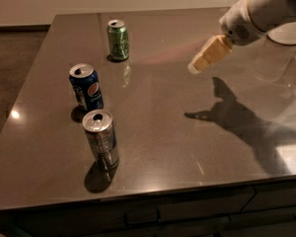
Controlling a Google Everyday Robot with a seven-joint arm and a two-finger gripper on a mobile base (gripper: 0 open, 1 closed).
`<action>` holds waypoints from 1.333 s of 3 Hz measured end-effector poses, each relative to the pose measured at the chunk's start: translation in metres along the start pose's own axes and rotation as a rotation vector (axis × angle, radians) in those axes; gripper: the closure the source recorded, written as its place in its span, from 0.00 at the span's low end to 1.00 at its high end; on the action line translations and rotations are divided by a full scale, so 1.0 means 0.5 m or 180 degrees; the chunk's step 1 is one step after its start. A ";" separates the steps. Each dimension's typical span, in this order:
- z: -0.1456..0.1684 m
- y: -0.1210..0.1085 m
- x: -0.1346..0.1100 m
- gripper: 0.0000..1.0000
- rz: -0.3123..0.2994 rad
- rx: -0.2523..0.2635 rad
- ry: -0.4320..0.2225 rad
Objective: Move green can near redbull can
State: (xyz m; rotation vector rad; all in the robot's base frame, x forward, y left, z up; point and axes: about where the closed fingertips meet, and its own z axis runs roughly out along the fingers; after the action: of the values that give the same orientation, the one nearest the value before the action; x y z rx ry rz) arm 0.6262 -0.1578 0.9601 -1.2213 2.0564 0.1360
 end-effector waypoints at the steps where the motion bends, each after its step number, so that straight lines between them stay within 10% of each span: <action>1: 0.061 -0.009 -0.072 0.00 0.0027 -0.0028 -0.0230; 4: 0.254 -0.030 -0.217 0.00 0.0259 -0.0073 -0.0409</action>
Offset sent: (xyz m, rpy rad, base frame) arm 0.0913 0.1100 0.0016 0.1661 -0.0619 0.0367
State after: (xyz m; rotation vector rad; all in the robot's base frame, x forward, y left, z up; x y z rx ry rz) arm 0.7368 -0.0331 0.9399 -1.1134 1.9978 0.2701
